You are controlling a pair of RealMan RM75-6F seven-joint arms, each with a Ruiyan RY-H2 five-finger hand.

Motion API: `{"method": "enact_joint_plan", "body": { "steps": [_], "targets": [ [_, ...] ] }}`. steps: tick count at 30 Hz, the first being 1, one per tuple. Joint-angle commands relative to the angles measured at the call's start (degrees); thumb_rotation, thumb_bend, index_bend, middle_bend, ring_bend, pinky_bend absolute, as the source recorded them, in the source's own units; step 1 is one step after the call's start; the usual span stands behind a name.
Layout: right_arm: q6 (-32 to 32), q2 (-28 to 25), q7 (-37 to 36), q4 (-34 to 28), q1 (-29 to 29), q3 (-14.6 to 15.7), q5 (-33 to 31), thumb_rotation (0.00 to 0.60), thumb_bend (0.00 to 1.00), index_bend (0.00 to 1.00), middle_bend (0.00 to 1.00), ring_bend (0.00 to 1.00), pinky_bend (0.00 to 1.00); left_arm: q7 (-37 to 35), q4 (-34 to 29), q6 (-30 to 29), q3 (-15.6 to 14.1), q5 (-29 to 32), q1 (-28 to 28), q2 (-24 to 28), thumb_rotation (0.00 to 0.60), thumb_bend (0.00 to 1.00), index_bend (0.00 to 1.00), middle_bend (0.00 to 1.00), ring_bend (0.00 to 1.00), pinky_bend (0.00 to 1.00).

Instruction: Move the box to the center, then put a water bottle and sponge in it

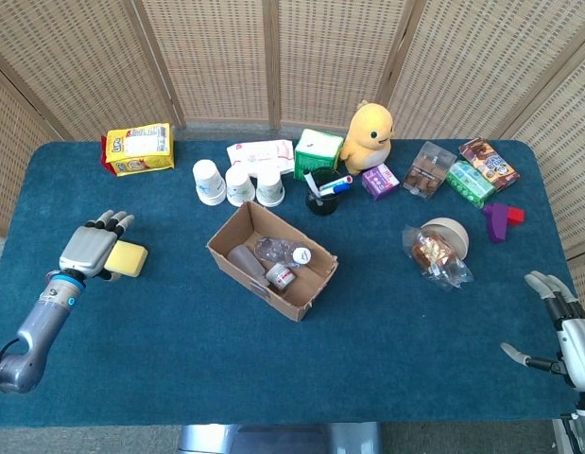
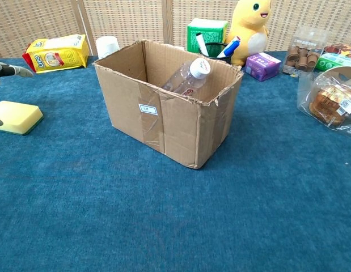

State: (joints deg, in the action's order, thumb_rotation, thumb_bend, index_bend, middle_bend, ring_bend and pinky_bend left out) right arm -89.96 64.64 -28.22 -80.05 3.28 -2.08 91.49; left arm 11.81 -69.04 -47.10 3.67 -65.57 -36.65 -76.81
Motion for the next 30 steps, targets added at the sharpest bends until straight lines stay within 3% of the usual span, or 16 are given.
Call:
{"method": "enact_joint_plan", "body": {
  "steps": [1,8,14,17,19,22,25,30],
  "targets": [
    [0.00,-0.05,-0.15,0.01,0.02,-0.03,-0.03,0.600,0.00,0.10,0.03,0.07,0.17,0.37,0.43,0.67,0.06,0.63,-0.13,-0.40,0.600,0.07,0.00,0.00,0.00,0.22],
    [0.05,-0.29,-1.03,-0.04,-0.03,-0.06,-0.22,0.600,0.00,0.10,0.03,0.07,0.17,3.14,1.97,1.65,-0.25,2.84,-0.02,-2.35,0.600,0.07,0.03,0.00,0.00,0.24],
    [0.05,-0.33,-1.20,-0.04,0.01,-0.01,-0.09,0.600,0.00,0.10,0.03,0.07,0.17,4.31,2.50,1.80,-0.48,3.54,0.19,-3.07,0.600,0.07,0.09,0.00,0.00,0.31],
    [0.10,-0.38,-1.35,-0.05,0.03,0.01,-0.06,0.600,0.00,0.10,0.03,0.07,0.17,4.78,3.08,1.64,-0.54,3.59,0.25,-3.70,0.600,0.07,0.19,0.12,0.07,0.41],
    [0.09,-0.40,-1.49,-0.04,0.01,0.02,-0.09,0.600,0.00,0.10,0.03,0.07,0.17,5.17,3.72,1.27,-0.48,3.62,0.31,-4.38,0.600,0.07,0.32,0.30,0.22,0.52],
    [0.03,-0.43,-1.55,0.00,-0.02,0.01,-0.10,0.600,0.00,0.10,0.03,0.07,0.17,6.04,4.56,0.82,-0.33,3.89,0.29,-5.31,0.600,0.07,0.46,0.44,0.36,0.59],
    [0.01,-0.46,-1.70,0.02,-0.03,0.00,-0.11,0.600,0.00,0.10,0.03,0.07,0.17,7.83,4.62,0.89,-0.13,5.03,0.10,-6.04,0.600,0.08,0.56,0.54,0.45,0.63],
    [0.05,-0.58,-1.94,0.02,-0.02,0.05,-0.08,0.600,0.00,0.10,0.03,0.07,0.17,11.09,3.58,-0.24,-0.06,5.98,-0.03,-6.32,0.600,0.09,0.60,0.59,0.50,0.66]
  ]
}}
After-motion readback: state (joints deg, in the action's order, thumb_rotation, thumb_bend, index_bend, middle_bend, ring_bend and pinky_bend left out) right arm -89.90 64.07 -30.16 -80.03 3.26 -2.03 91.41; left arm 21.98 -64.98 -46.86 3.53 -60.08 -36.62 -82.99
